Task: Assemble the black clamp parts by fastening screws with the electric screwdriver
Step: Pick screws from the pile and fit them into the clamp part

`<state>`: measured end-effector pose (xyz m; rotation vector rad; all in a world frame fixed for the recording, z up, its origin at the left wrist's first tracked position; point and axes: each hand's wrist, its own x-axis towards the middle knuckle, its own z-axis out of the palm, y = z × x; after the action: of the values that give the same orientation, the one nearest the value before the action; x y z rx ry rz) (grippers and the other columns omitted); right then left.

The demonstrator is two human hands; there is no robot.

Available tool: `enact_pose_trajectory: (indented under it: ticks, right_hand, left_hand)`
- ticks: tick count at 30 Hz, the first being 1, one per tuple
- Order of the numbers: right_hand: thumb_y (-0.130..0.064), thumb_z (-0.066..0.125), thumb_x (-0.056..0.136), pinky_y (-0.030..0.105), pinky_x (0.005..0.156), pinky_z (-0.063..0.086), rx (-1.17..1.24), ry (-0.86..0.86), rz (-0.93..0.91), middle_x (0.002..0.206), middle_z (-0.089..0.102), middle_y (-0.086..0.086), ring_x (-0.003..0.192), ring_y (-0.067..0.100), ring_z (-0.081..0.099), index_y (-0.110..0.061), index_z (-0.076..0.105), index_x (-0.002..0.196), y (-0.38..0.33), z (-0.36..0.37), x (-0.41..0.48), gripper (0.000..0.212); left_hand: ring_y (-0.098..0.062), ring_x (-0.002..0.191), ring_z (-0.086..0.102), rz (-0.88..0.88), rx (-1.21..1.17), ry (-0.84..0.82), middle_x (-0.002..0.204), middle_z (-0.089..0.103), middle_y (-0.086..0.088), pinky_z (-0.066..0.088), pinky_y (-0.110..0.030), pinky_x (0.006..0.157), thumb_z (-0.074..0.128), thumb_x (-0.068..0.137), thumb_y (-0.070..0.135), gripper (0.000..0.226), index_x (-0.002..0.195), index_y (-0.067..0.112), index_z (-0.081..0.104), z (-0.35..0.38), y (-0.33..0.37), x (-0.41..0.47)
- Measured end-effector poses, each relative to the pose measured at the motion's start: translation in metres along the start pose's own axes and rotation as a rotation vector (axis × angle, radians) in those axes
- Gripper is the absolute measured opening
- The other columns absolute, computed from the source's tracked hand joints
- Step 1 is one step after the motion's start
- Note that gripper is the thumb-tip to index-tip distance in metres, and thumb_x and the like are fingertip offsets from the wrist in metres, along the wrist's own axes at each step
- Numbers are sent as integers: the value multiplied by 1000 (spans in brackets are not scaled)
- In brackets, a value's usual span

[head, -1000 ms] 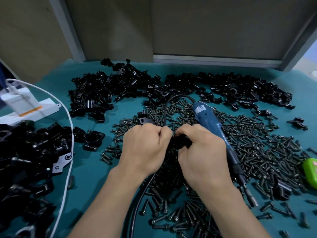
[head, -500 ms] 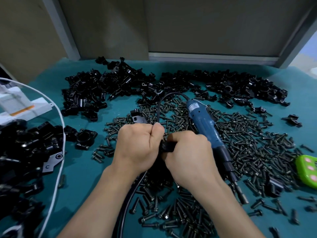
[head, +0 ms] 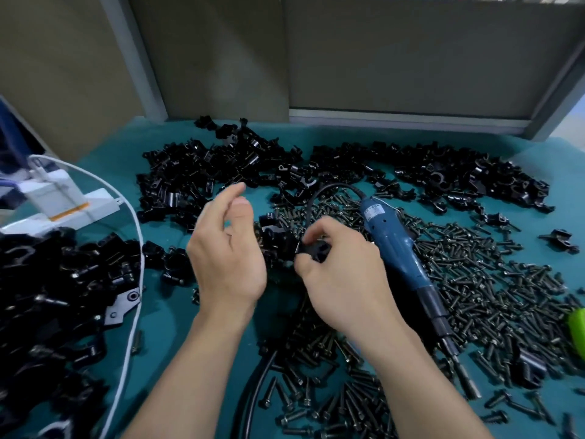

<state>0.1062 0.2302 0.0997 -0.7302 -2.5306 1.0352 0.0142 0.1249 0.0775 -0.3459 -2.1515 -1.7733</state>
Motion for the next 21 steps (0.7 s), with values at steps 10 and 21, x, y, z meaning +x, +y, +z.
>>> enact_pose_trajectory:
  ticks: [10, 21]
  right_hand:
    - [-14, 73, 89, 27, 78, 49, 465, 93, 103, 142, 59, -2, 106, 14, 61, -29, 56, 138, -66, 47, 162, 55]
    - [6, 61, 83, 40, 81, 58, -519, -52, -99, 99, 72, 14, 82, 33, 64, -14, 75, 105, -50, 58, 193, 33]
  left_hand:
    - [-14, 124, 52, -191, 306, -48, 137, 54, 12, 36, -26, 101, 64, 93, 18, 48, 138, 31, 52, -7, -19, 17]
    - [-12, 115, 55, -181, 481, -280, 127, 50, 22, 45, -29, 102, 62, 96, 26, 32, 127, 33, 61, 0, -35, 21]
